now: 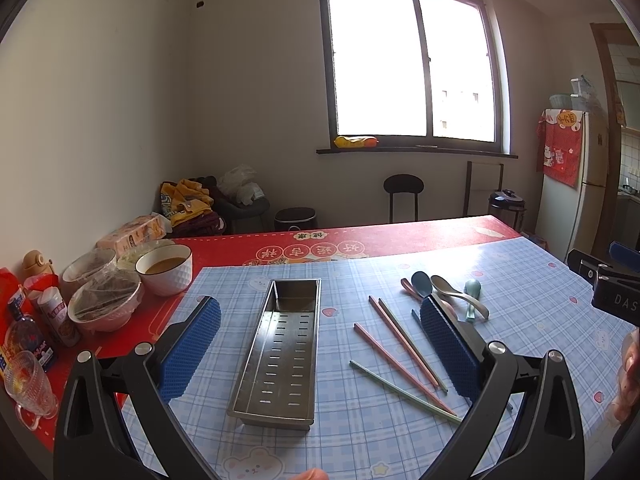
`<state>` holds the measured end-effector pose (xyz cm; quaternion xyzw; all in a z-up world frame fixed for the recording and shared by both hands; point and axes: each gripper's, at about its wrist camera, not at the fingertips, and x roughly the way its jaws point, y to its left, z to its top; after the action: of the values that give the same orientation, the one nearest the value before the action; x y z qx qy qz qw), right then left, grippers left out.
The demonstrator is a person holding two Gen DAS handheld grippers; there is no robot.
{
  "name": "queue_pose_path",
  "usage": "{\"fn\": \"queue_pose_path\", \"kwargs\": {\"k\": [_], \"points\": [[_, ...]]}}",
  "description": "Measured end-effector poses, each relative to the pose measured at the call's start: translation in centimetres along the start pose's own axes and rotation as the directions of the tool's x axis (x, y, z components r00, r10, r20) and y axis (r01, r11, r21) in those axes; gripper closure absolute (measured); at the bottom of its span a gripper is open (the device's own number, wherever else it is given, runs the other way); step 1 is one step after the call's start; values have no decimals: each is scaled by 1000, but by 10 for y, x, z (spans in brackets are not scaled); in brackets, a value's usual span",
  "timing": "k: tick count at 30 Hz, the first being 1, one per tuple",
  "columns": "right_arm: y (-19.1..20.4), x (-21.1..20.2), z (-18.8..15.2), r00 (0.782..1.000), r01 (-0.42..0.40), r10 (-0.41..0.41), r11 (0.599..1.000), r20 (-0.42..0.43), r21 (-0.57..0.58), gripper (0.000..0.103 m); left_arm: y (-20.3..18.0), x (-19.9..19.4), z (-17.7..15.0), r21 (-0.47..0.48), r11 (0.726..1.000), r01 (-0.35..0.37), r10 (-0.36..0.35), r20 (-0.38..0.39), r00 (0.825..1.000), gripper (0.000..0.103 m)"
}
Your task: Organize utensils
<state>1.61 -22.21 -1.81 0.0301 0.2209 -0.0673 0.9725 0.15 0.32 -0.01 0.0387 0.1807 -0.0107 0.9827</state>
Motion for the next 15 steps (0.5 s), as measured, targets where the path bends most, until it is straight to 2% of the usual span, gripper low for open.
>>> {"fn": "queue_pose_path", "kwargs": {"k": [15], "points": [[0,2,-1,1000,5,-5,1000,0,-1,11,3,3,-4,-5,1000,-1,1,-4,1000,5]]}}
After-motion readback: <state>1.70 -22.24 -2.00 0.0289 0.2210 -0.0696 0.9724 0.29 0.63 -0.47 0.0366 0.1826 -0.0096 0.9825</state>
